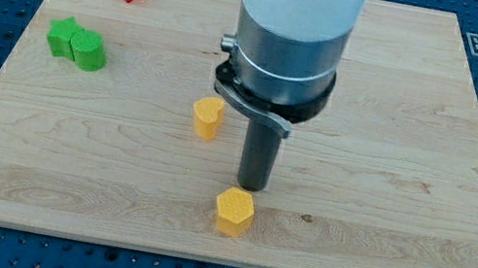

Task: Slide the yellow heart right a bit

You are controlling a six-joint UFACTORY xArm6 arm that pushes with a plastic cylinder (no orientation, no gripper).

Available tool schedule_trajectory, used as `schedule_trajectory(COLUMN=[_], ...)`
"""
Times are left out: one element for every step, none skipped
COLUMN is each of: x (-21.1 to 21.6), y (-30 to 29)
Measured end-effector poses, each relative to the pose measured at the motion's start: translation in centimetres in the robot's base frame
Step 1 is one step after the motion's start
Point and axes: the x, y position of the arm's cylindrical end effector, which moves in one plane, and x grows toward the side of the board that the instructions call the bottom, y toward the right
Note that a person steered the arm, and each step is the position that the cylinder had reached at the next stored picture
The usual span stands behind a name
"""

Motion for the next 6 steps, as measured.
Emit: schedule_trajectory(x=[-0.3, -0.5, -3.6, -7.8, -8.4, -8.9], y=[-2.5, -7.0, -11.3, -11.6, -8.9, -5.9])
